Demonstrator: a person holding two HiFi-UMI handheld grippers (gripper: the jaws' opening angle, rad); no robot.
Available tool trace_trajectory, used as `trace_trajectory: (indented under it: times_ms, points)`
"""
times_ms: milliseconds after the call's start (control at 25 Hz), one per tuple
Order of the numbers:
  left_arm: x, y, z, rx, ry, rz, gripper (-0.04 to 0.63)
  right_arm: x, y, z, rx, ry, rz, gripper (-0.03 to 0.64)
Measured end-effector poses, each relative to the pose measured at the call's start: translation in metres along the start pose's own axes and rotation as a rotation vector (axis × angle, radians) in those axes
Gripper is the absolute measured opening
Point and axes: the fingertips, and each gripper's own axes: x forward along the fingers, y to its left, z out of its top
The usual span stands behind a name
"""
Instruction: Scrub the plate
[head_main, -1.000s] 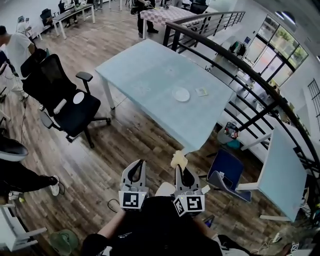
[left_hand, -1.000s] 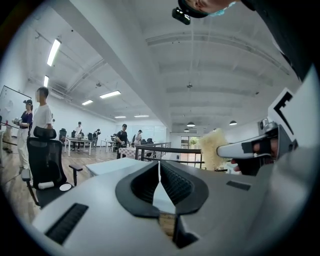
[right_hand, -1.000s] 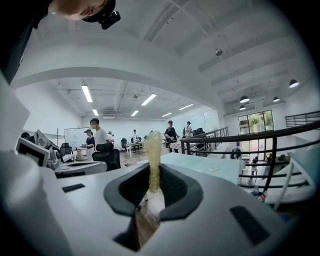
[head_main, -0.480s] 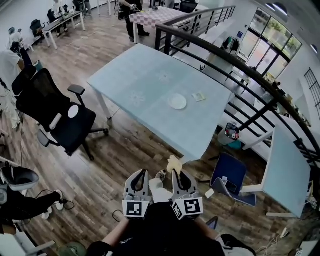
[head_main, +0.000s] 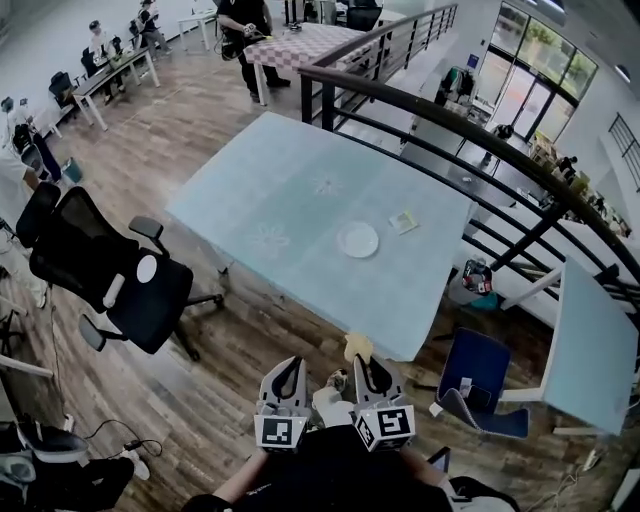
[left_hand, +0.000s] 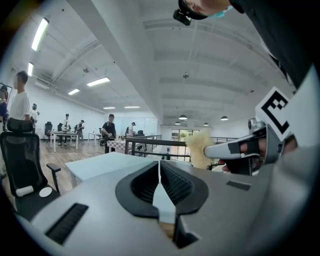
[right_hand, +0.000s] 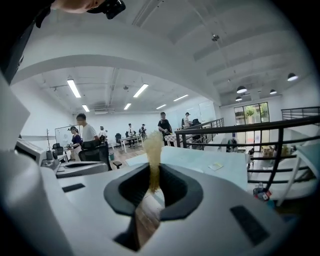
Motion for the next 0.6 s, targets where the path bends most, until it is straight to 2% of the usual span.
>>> trace_trajectory:
  times_ms: [240, 440, 600]
  points:
    - [0.072, 0.009, 0.015, 0.021, 0.029, -0.047, 0.021, 0.035, -0.046, 0.013, 0.054, -0.003, -0.066, 0.057]
    - [0.127, -0.009, 0.04, 0.027, -0.027, -0.106, 0.021, 0.066, -0.087, 0.046, 0.056, -0.069, -0.099, 0.057]
    - [0.154, -0.016, 0.043, 0.016, -0.031, -0.134, 0.021, 0.077, -0.104, 0.059, 0.046, -0.089, -0.119, 0.057]
